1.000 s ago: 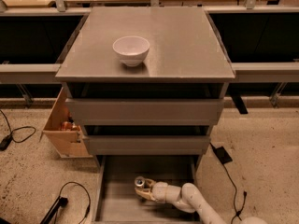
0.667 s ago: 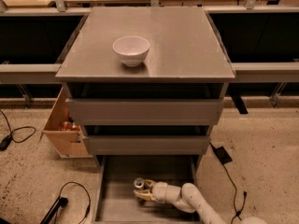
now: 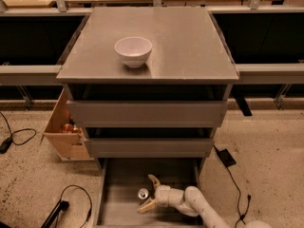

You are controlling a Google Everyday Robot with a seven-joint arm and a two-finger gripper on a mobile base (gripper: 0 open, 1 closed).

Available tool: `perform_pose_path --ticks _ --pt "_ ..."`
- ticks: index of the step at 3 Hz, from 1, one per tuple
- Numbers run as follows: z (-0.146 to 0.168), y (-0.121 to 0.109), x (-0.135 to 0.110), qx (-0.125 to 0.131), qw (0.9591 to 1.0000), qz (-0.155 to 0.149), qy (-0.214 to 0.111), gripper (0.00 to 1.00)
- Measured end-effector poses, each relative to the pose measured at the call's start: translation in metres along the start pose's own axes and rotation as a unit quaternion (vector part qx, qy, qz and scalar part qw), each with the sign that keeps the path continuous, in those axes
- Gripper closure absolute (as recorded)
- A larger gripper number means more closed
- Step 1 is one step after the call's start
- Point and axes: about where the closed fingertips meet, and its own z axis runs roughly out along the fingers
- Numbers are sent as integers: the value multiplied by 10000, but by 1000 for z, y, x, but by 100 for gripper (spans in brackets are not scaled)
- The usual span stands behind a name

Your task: Place redbull can into bottom drawer

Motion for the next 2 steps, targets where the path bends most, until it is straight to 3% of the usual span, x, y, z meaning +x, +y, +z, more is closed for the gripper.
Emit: perform_pose_path --ticks 1,2 --pt "0 0 0 0 10000 0 0 0" --pt "-8 3 -20 -64 10000 -16 -37 0"
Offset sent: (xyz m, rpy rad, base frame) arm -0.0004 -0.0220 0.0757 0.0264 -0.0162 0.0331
